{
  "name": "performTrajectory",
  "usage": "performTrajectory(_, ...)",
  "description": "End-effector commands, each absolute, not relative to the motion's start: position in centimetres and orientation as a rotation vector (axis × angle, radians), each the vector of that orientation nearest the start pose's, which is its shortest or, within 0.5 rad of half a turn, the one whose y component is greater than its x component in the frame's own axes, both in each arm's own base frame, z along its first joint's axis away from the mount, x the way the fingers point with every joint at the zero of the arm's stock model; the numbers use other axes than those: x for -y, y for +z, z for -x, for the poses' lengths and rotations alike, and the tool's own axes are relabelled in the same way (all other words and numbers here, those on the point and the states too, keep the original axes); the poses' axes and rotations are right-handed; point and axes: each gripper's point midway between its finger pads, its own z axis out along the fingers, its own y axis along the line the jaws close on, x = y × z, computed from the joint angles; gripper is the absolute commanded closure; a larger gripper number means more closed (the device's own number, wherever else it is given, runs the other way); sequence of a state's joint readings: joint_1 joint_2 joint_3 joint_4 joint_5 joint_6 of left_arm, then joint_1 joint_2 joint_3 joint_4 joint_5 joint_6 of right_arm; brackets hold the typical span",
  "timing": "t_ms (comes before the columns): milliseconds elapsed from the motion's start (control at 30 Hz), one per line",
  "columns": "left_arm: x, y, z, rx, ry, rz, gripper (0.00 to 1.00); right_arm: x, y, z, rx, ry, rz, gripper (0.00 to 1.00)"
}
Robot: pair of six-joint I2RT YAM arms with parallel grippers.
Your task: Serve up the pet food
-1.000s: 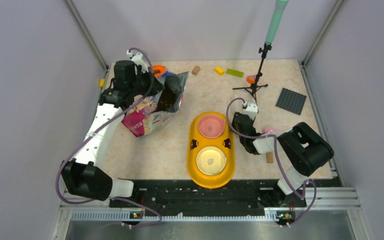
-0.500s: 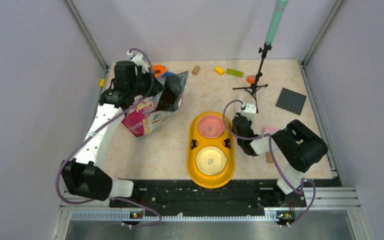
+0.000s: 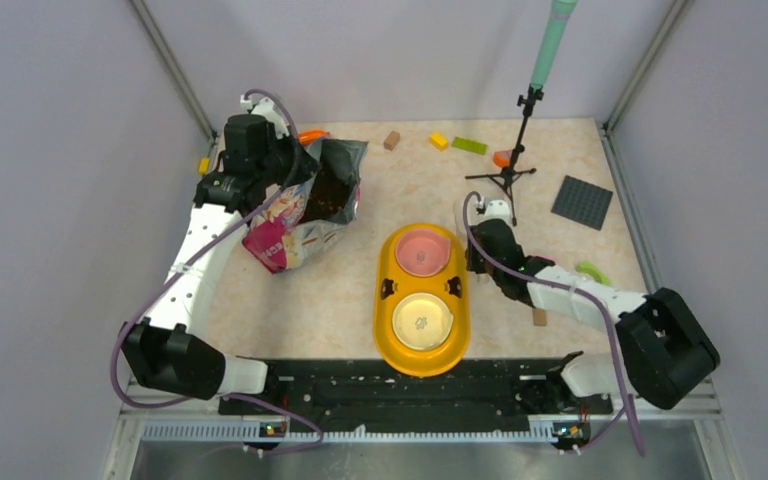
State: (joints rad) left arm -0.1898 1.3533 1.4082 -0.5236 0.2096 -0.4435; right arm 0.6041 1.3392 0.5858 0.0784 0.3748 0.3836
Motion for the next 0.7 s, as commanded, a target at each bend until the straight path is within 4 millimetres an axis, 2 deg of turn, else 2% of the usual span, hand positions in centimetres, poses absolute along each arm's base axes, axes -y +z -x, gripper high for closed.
performTrajectory(0,13.1,36.0,-40.2,-1.91,-0.621,0.108,1.0,-18.6,10.6,-29.2,-2.265,0.292,0.315,1.0)
performTrajectory(267,12.8,39.1,-41.1,-1.779,-0.592,0.055,1.0,-21.3,17.4,-27.4,-2.29,0.514,0.455,1.0)
performTrajectory(367,12.8,40.7,-41.2,-1.687,-0.595,0.038,1.0,-22.1,19.2,-27.3,-2.281,0.578,0.493,1.0)
performTrajectory(533,12.4,42.4,-41.0,-1.601,-0.577,0.031,1.0,-21.1,20.0,-28.4,-2.26,0.543,0.432,1.0)
performTrajectory(667,12.0,42.5,-40.8,-1.594,-0.55,0.023,1.0,-20.6,22.2,-28.5,-2.164,0.519,0.521,1.0)
